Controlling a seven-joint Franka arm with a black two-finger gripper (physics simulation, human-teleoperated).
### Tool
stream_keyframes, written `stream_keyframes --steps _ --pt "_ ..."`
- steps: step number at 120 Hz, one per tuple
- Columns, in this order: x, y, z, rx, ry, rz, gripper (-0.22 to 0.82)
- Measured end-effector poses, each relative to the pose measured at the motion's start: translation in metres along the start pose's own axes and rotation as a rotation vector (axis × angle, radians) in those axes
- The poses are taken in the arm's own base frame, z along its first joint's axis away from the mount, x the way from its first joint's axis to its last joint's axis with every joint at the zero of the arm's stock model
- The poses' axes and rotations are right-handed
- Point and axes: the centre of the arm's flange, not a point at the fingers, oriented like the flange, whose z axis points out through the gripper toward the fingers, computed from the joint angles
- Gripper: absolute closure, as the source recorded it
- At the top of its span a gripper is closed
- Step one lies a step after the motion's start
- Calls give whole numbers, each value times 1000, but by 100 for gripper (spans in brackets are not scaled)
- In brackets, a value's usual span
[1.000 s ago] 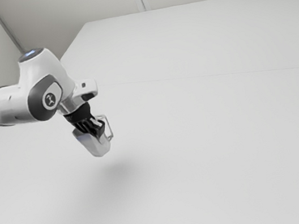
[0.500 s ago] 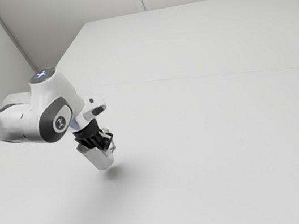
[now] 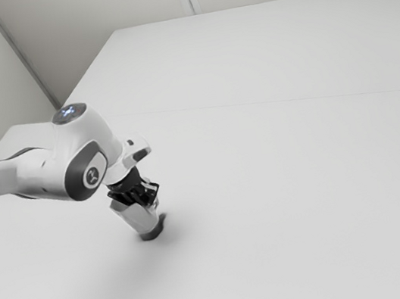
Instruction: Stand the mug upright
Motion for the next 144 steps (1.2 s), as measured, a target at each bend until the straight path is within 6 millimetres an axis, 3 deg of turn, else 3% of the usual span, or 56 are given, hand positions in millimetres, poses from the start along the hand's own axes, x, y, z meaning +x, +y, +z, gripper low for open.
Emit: stream_keyframes --steps 60,91,121,144 --pt "2 1 19 2 -16 -51 78" --pt "1 9 17 -11 -13 -55 54" --pt "2 14 3 -19 16 -51 29" --pt "3 13 -10 -22 36 -54 17"
